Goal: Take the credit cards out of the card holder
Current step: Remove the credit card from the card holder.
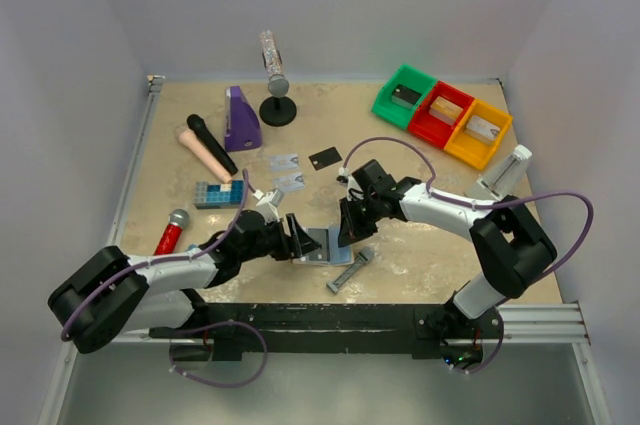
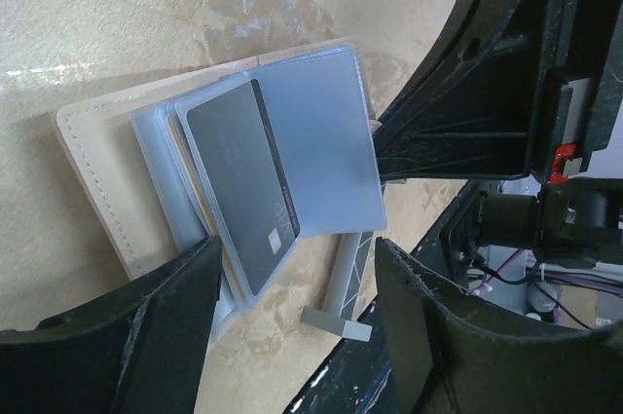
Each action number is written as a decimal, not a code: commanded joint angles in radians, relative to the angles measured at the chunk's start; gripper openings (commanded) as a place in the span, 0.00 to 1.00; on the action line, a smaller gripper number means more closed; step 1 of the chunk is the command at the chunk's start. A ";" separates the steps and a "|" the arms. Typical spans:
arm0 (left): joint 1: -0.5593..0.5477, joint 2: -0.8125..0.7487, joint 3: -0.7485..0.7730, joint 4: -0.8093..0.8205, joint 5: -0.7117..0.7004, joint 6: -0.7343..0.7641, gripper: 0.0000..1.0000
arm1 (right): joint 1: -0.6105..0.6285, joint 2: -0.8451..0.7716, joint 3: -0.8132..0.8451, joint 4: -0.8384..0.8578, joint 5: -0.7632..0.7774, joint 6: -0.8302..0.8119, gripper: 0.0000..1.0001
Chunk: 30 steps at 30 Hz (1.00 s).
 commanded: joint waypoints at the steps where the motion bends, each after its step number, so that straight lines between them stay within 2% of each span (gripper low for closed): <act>1: -0.009 -0.011 0.025 0.068 0.017 0.025 0.68 | 0.008 -0.003 0.019 0.023 -0.018 0.000 0.00; 10: -0.007 -0.117 -0.004 -0.112 -0.127 0.020 0.68 | 0.006 -0.041 0.013 -0.051 0.086 -0.021 0.00; 12: -0.007 -0.144 -0.006 -0.164 -0.164 0.019 0.68 | 0.006 -0.045 0.018 -0.080 0.123 -0.027 0.06; 18: -0.006 -0.207 -0.018 -0.259 -0.251 0.005 0.68 | 0.005 -0.068 0.044 -0.163 0.223 -0.061 0.42; 21: -0.004 -0.244 -0.012 -0.313 -0.282 0.008 0.72 | 0.005 -0.114 0.068 -0.215 0.275 -0.079 0.52; 23: -0.001 -0.272 -0.007 -0.334 -0.298 0.016 0.72 | 0.005 -0.163 0.082 -0.227 0.287 -0.092 0.52; 25: 0.003 -0.304 -0.007 -0.333 -0.302 0.025 0.71 | 0.009 -0.240 0.064 -0.160 0.257 -0.098 0.51; 30: 0.028 -0.300 0.008 -0.279 -0.253 0.057 0.62 | 0.011 -0.316 -0.052 0.165 -0.022 0.002 0.51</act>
